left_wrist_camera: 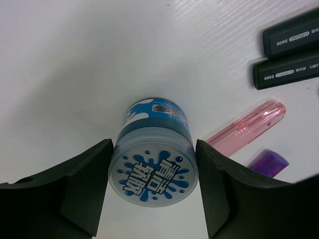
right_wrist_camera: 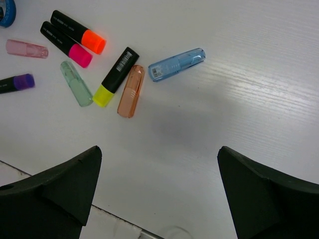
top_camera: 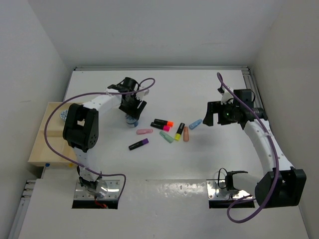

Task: Sort the stationery into containers
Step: Pick up the stationery from the center of the board, then place the stationery in the storage box.

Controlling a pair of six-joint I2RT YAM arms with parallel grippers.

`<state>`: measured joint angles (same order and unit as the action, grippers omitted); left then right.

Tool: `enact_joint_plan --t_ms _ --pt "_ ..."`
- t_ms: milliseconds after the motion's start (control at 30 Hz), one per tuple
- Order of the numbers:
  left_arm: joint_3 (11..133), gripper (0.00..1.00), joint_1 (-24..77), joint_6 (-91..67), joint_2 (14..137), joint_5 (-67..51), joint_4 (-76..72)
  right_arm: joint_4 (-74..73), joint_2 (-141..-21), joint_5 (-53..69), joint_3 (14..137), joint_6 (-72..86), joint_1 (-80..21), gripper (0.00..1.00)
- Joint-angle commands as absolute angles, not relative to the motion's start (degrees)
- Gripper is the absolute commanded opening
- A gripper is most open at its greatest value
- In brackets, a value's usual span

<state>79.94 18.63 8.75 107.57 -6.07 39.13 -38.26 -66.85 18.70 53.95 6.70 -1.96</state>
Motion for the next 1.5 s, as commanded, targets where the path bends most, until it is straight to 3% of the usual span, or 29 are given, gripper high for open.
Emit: enact_joint_plan --t_ms 0,333,767,1067,1467 --pt "78.31 0.53 16.79 9.32 106.61 -6.06 40.25 -37.71 -66.97 19.95 56.69 6.07 -1.76 0.96" --pt "81.98 0.40 12.40 11.86 99.41 -6.94 44.72 -37.62 -68.38 20.39 56.95 5.62 -2.64 0.96" --pt "96.67 0.25 -12.11 17.75 93.34 -21.44 60.46 -36.65 -73.91 21.53 60.55 5.36 -5.97 0.95" --pt "102.38 0.22 -28.65 21.00 101.51 -36.20 66.09 -36.30 -75.50 21.97 61.52 5.36 -8.26 0.95" --pt "103.97 0.22 -31.11 19.43 110.65 -31.56 58.71 -36.21 -73.56 21.88 58.89 4.83 -8.35 0.95"
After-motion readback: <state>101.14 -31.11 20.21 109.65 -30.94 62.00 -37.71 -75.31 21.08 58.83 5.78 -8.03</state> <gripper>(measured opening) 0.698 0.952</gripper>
